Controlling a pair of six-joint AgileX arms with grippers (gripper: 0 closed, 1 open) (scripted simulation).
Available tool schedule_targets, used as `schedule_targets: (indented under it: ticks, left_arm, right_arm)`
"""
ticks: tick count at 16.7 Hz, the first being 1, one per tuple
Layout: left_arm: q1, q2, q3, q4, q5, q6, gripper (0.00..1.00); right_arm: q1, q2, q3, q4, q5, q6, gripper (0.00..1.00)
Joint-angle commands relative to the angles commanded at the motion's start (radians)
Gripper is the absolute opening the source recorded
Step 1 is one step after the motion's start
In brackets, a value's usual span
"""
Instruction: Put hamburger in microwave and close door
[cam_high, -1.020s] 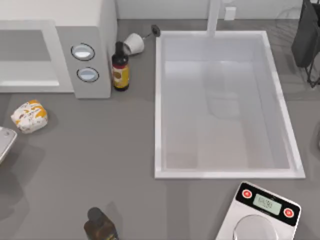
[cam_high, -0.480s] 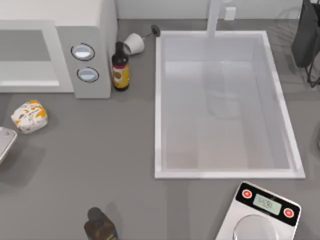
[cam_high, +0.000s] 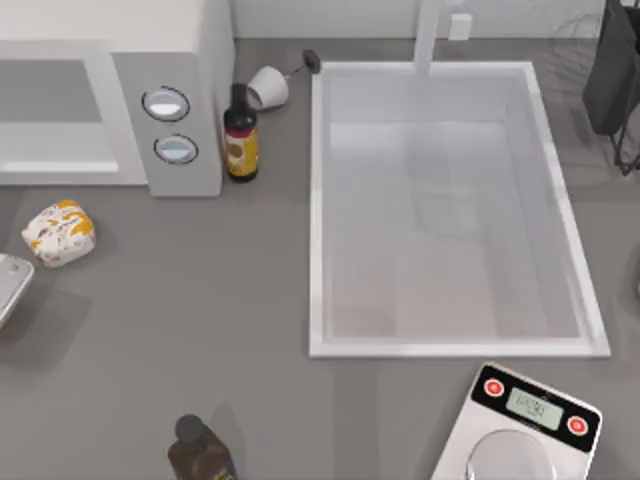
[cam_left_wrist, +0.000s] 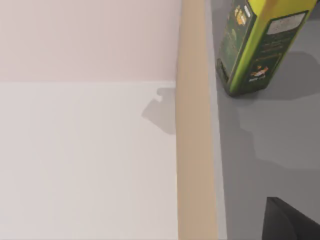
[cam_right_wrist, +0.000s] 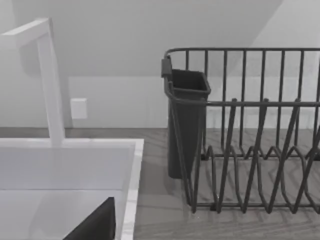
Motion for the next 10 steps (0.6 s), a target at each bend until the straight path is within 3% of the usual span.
schedule_targets:
  ticks: [5,10]
  left_arm:
    - [0.004,0.069,-0.148,0.228,0.003,0.003,0.00]
    - [0.005,0.084,-0.182,0.267,0.004,0.004,0.00]
  right_arm:
    - [0.000,0.000,0.000,0.000,0.000,0.000,1.00]
    - [0.000,0.000,0.000,0.000,0.000,0.000,1.00]
